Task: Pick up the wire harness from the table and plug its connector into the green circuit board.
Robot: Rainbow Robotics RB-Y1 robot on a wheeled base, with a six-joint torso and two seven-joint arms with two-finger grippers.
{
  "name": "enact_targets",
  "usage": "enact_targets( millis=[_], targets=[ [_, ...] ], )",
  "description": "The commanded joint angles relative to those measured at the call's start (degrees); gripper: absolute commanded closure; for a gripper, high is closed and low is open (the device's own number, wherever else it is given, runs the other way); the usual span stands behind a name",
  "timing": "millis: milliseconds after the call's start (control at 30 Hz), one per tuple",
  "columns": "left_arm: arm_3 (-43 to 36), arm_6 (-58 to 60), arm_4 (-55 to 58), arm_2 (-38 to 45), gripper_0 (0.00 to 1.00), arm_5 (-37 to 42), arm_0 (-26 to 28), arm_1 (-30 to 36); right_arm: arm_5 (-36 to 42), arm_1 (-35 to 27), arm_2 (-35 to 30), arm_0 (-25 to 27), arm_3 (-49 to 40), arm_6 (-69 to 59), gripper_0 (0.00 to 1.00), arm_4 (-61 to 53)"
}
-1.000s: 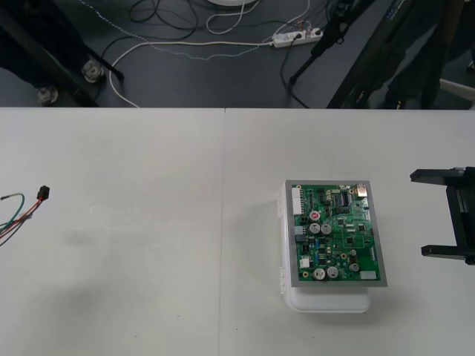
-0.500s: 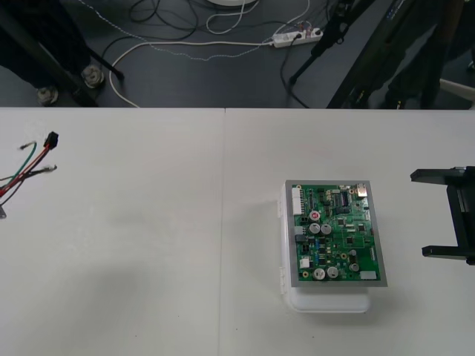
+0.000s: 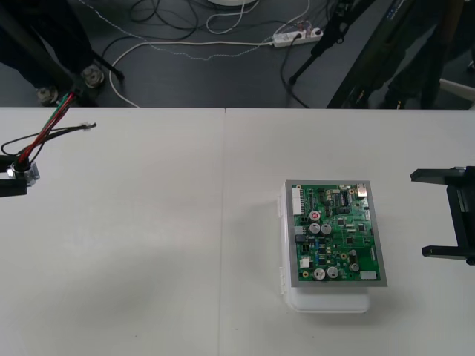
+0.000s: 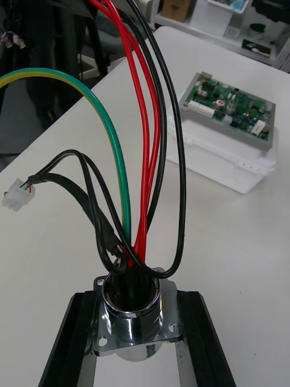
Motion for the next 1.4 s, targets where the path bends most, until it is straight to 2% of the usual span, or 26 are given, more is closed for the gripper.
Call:
enact_targets(
  millis=[33,733,1400],
  targets=[
    [-1.25,-0.89,3.10,-3.10,1.00,-1.87,-4.33,3.04,-0.36,-2.67,-0.62,-0.18,-1.63,-1.63,0.00,-0.96],
    [-3.01,-0.45,14.79,-19.27,1.00,-1.87,-11.80,1.90,-0.36,-2.49,-0.36,-0.18,-1.63,-1.72,0.00,-1.48],
    [-6.61,1.65,19.97,-30.79,1.00,-1.87,-12.50,0.93,-0.36,-2.49,0.61,-0.18,-1.63,-1.63,0.00,-1.83]
  ],
)
